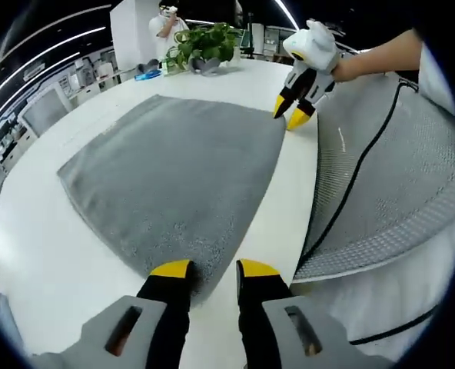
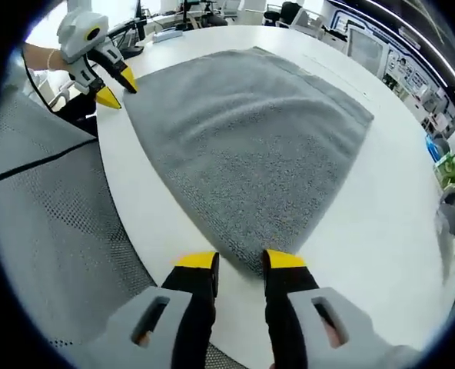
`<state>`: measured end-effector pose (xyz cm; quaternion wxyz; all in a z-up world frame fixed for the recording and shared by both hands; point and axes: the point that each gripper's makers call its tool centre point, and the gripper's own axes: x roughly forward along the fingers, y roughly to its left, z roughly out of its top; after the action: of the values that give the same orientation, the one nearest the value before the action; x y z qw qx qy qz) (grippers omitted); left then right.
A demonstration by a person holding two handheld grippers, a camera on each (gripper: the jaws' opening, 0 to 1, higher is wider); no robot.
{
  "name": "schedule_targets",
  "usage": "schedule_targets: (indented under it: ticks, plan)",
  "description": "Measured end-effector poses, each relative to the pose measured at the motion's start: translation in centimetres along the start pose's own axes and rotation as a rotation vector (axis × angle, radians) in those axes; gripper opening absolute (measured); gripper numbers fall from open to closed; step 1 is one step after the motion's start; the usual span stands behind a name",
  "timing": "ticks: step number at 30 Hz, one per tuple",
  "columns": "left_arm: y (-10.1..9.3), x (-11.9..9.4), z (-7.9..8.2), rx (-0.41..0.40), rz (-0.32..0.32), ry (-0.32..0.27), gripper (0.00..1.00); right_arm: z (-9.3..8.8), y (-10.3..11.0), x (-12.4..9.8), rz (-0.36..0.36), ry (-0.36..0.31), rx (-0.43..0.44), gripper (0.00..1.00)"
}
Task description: Fold the towel on the table until its edges align and the towel forms a compact rectangular stack.
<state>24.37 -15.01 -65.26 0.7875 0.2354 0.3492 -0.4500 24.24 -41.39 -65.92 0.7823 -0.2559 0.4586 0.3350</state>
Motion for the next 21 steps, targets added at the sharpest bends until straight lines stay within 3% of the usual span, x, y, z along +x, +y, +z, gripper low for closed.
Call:
schedule_targets:
  ticks: [4,8,12,14,16,21]
  plan:
    - [0.1,0.0,0.0,-0.023,0.001,-0.005,0.21,-0.1,-0.3,0.0,-0.013,-0.003,-0.004,0.16]
    - [1.0,0.0,-0.2,0.102,0.074,0.012,0.13,-0.4,-0.9,0.0,-0.051,0.015,-0.059,0.08]
    - [0.9,0.0,-0.2,0.100,0.061,0.008,0.10,-0.5,-1.0,-0.1,-0.072,0.022,-0.073,0.02]
    - [1.4,0.0,-0.4,0.160,0.089,0.005,0.07,-0.5,-1.1,-0.1,-0.079,0.027,-0.043,0.01]
    - [1.3,-0.1,-0.5,0.162,0.087,0.008,0.06,-0.5,-1.2,-0.2,-0.078,0.024,-0.005,0.01]
    - [1.6,-0.8,0.0,0.089,0.091,0.039,0.03,-0.2,-1.3,-0.7,-0.061,0.003,0.104,0.00]
